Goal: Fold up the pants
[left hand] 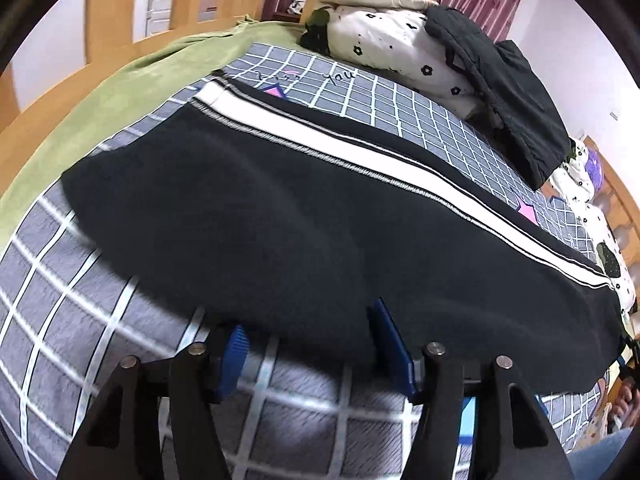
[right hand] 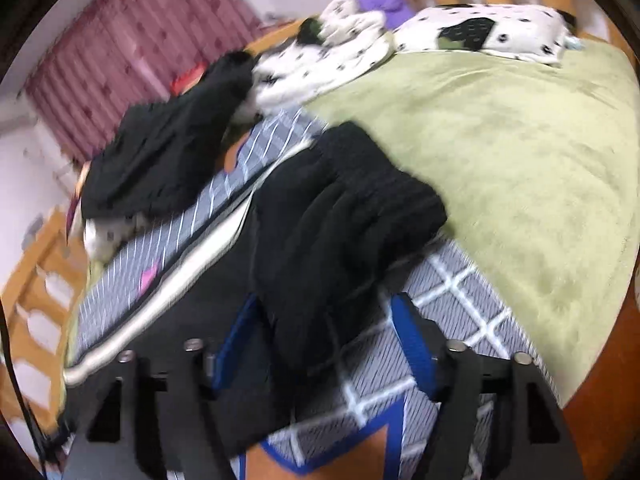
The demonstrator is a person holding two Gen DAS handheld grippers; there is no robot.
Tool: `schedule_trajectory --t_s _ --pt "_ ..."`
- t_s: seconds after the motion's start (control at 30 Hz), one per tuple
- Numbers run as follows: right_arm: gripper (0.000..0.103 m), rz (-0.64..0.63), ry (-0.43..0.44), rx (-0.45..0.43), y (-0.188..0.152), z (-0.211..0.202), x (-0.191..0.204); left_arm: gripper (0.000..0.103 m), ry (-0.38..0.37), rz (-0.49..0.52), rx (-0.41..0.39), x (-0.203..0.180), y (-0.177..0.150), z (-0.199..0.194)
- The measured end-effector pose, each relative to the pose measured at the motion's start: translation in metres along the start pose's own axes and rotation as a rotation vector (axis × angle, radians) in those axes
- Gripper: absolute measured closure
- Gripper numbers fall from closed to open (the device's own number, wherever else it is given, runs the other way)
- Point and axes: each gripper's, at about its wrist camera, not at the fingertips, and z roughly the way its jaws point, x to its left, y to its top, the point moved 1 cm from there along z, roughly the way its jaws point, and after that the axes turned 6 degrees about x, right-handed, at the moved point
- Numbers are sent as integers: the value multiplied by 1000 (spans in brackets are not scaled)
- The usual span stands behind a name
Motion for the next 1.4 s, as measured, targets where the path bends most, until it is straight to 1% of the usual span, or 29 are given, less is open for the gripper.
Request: schedule_trajectory --t_s 0.03,0.1,0.2,0.23,0.27,0.3,0.33,0.4,0.43,0.47,0.53,0.6,0.63,0.67,0.7,0.77,0.8,0.83,0.87,0.9,0.93,0.97,1.07,1.13,1.2,1.27,1.33,1.37,1.4 --pt "30 37 24 11 6 8 -5 37 -4 -9 -3 2 -2 -1" --pt "30 89 55 48 16 27 -9 36 -26 -33 -15 10 -7 -5" --pt "31 143 63 65 30 53 -9 34 -56 -66 -36 19 -13 -11" --pt "38 149 30 62 36 58 -5 32 -64 -79 -46 21 -14 -12" --pt "63 140 -26 35 42 57 -1 31 -71 -91 -51 24 -15 -13" --pt "71 93 -59 -1 51 54 6 31 -76 -103 -54 25 -16 -12" --pt "72 49 -38 -23 59 48 9 30 -75 -120 -54 26 -15 -11" --pt "72 36 36 -65 79 30 7 30 -69 -156 -55 32 -13 -9" --pt "72 32 40 -68 87 26 6 30 -67 -168 -57 35 -13 -8" --pt "72 15 11 -75 89 25 8 30 -67 -183 -57 38 -10 -6" --pt "71 -76 -120 -65 87 35 15 30 -65 -203 -57 44 -5 0" --pt "62 -119 -182 0 81 49 14 30 -31 -201 -66 48 4 5" --pt "60 -122 -220 60 74 57 10 30 -5 -195 -71 48 8 8" --pt "59 -122 -238 85 69 58 5 30 30 -192 -67 48 12 11" --pt "59 -125 -252 99 61 55 1 30 78 -188 -58 49 20 15" --pt "57 -156 -291 82 43 34 -1 32 118 -199 -54 53 28 18" --pt "53 -173 -306 78 38 26 1 39 135 -212 -60 55 31 19" --pt "53 -189 -320 76 32 17 3 58 158 -220 -69 57 35 19" --pt "53 -202 -335 72 27 8 6 71 184 -219 -75 58 38 20" --pt "53 -213 -355 69 21 -2 8 86 185 -193 -78 61 45 21" --pt "53 -221 -369 69 18 -11 11 91 166 -171 -75 61 50 20" --pt "53 -224 -378 68 14 -18 14 91 137 -166 -79 64 55 16" --pt "53 -215 -377 51 6 -40 27 91 72 -181 -111 73 60 2" --pt "52 -204 -353 51 1 -49 39 88 85 -170 -86 74 55 5" --pt "51 -210 -341 45 0 -49 51 84 124 -146 -39 72 45 10" --pt "49 -226 -329 35 -4 -48 66 70 136 -123 -4 70 36 8" --pt "49 -250 -306 32 -8 -45 85 45 106 -100 19 67 26 1" --pt "48 -264 -296 31 -9 -42 92 43 94 -78 38 63 22 -1" --pt "44 -281 -288 32 -10 -39 101 43 86 -40 63 58 18 -5"
